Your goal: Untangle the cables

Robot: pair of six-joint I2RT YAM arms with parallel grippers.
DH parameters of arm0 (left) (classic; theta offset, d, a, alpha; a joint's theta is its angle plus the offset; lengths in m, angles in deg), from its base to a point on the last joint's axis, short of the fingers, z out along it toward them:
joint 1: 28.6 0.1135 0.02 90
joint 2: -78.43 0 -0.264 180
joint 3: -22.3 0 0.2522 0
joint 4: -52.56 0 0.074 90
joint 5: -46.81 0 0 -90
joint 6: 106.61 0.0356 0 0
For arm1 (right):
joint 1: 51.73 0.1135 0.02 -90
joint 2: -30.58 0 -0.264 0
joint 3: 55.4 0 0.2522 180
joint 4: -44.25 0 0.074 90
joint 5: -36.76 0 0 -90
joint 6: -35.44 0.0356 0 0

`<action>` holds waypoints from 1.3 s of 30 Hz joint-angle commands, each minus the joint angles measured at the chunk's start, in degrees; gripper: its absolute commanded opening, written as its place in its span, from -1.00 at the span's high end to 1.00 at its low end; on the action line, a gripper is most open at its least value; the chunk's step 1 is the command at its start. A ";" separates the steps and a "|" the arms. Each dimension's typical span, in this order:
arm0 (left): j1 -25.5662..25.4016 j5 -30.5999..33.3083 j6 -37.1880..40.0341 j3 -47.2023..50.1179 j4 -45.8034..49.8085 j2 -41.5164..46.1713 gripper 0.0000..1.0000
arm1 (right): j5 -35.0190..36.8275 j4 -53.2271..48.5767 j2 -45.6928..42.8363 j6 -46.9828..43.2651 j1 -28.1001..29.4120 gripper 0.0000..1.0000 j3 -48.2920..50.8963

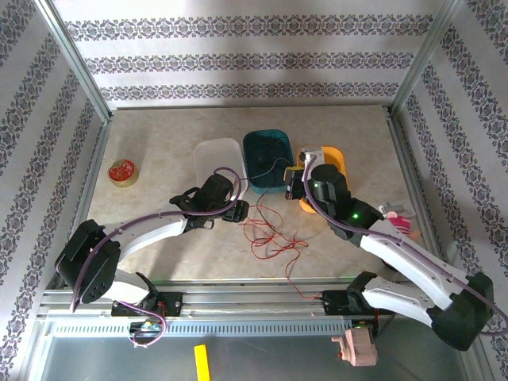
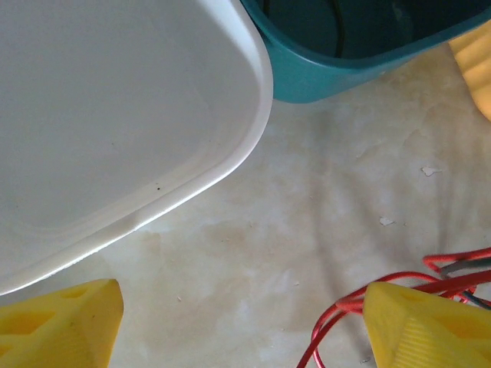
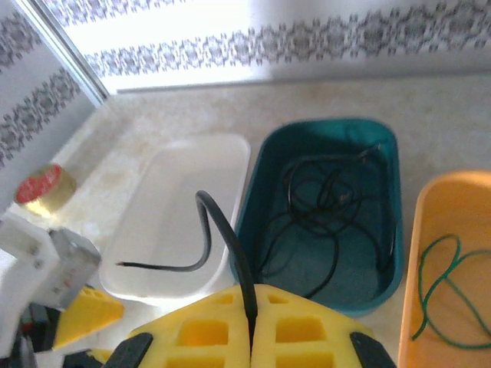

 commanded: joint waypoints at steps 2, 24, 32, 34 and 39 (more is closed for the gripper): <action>-0.66 -0.92 0.94 0.19 -1.97 -0.13 -0.63 | 3.80 -0.55 -2.89 -4.82 0.01 1.00 -5.04; -2.15 0.25 1.29 -1.22 -0.30 -1.54 -0.63 | -20.37 1.72 12.92 -0.16 -19.62 1.00 -32.97; -3.12 1.17 0.94 -2.52 1.10 -2.92 -0.63 | -19.88 -0.22 23.21 0.40 -20.58 1.00 -36.48; -3.21 1.61 1.10 -2.63 1.32 -2.91 -0.63 | -19.74 -0.04 25.23 0.61 -20.80 1.00 -36.01; -3.30 1.99 1.29 -3.15 1.90 -3.07 -0.63 | -21.86 2.69 30.78 2.68 -22.23 1.00 -33.92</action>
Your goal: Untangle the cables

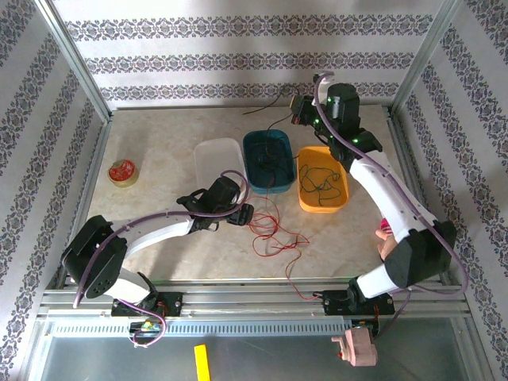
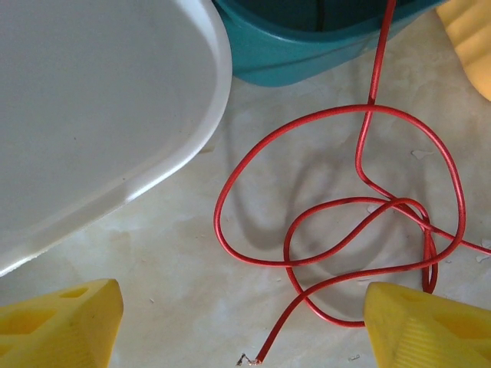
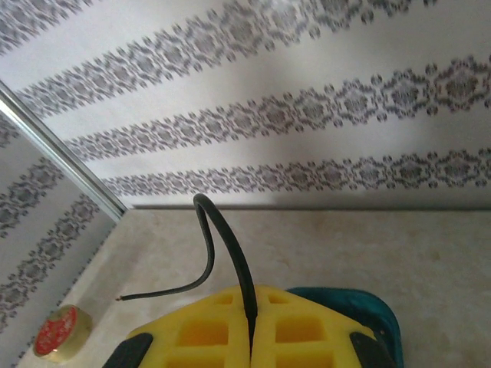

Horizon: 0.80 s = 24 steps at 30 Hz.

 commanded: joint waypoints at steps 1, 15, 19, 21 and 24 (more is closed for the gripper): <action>-0.82 1.11 1.09 -1.80 1.79 -0.53 -0.63 | -2.77 3.36 3.34 3.66 -1.55 1.00 1.38; -1.44 1.97 1.38 -1.70 2.71 -0.26 -0.63 | 4.62 7.54 20.69 11.72 -0.37 1.00 4.66; -1.44 2.08 1.55 -1.42 2.64 0.13 -0.64 | 8.97 5.97 22.30 11.21 2.73 1.00 6.68; -1.44 2.03 1.59 -1.35 2.55 0.11 -0.64 | 10.11 5.22 23.21 11.29 3.91 1.00 6.93; -1.45 1.90 1.62 -1.48 2.55 0.18 -0.64 | 10.26 4.18 24.92 11.92 4.93 1.00 6.40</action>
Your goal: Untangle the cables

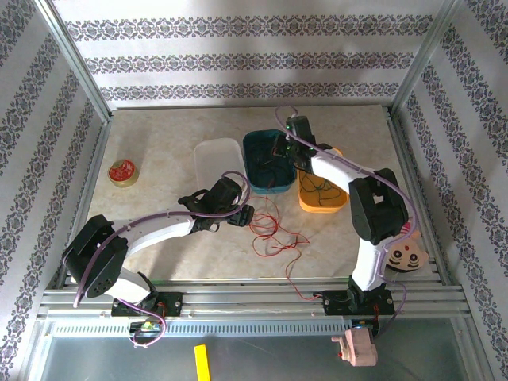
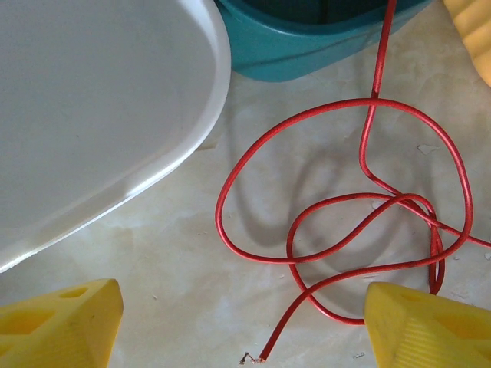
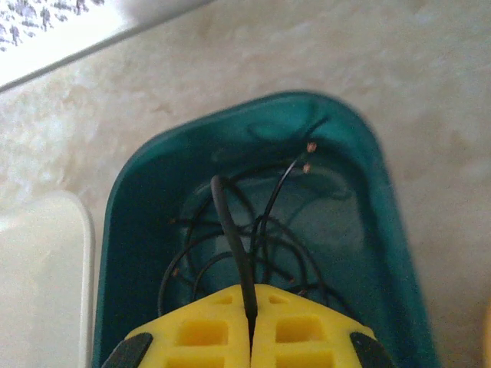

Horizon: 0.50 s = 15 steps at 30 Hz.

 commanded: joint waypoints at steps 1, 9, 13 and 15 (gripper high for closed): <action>-0.70 0.81 1.39 -1.03 1.51 0.65 -0.64 | 2.73 -1.76 2.37 1.99 0.97 1.00 -0.68; -0.70 1.34 2.12 -1.06 1.86 1.19 -0.64 | 0.23 -5.35 3.31 5.58 0.38 1.00 0.83; -0.72 1.26 2.37 -1.31 1.70 1.12 -0.64 | -0.78 -5.13 -1.01 5.04 -0.37 0.98 3.42; -0.81 0.99 2.59 -1.33 1.42 1.12 -0.64 | 0.20 -4.57 -4.70 3.71 -0.42 0.68 5.15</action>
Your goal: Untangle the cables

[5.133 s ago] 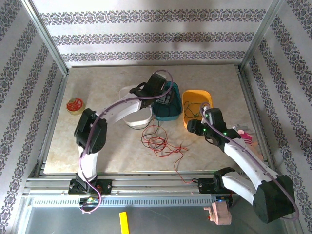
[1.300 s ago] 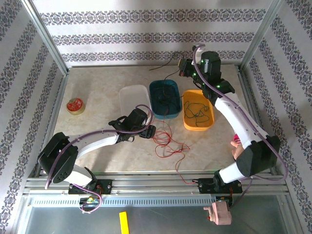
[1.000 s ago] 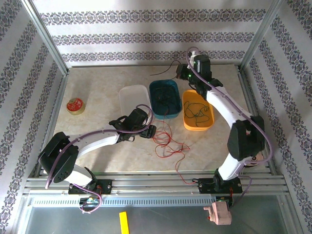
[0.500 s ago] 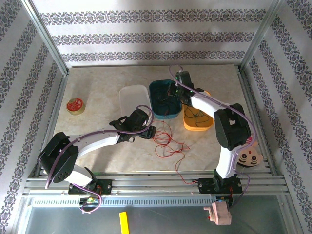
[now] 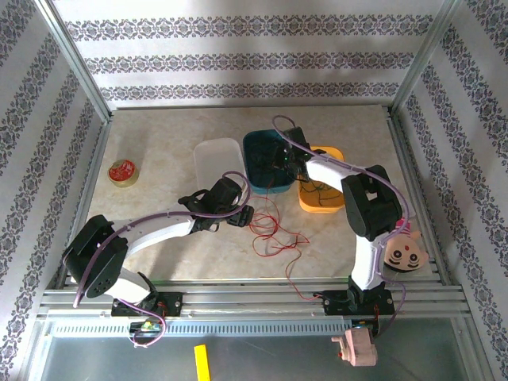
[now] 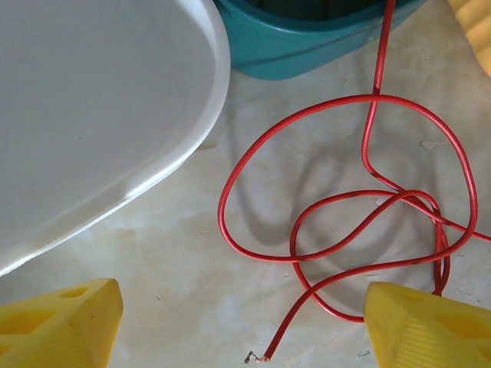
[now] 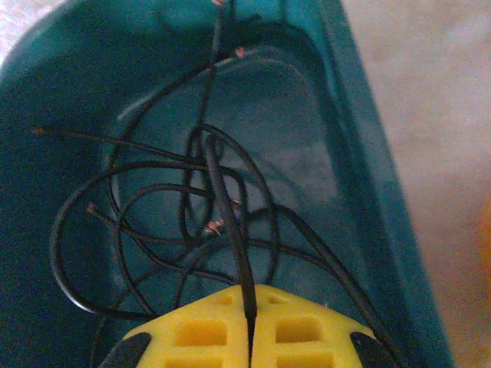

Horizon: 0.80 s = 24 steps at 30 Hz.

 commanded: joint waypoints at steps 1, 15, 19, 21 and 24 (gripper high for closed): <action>-0.87 0.66 1.60 -1.37 1.16 1.14 -0.64 | 1.25 0.33 -8.32 -1.66 -0.35 0.43 2.77; -1.31 -8.19 7.42 -10.68 -0.95 -5.35 -0.64 | 11.38 -2.43 -36.62 -6.02 1.38 0.06 20.06; -1.40 -10.55 4.95 -15.54 -0.78 -12.19 -0.58 | 11.40 -4.24 -43.42 -3.47 1.66 0.06 26.66; -1.85 -11.82 4.21 -16.62 -1.33 -14.16 -0.55 | 10.04 -5.31 -45.72 -2.44 1.82 0.06 28.94; -3.51 -12.96 4.00 -17.05 -2.05 -16.08 -0.55 | 9.76 -7.04 -48.04 -2.38 2.77 0.07 31.13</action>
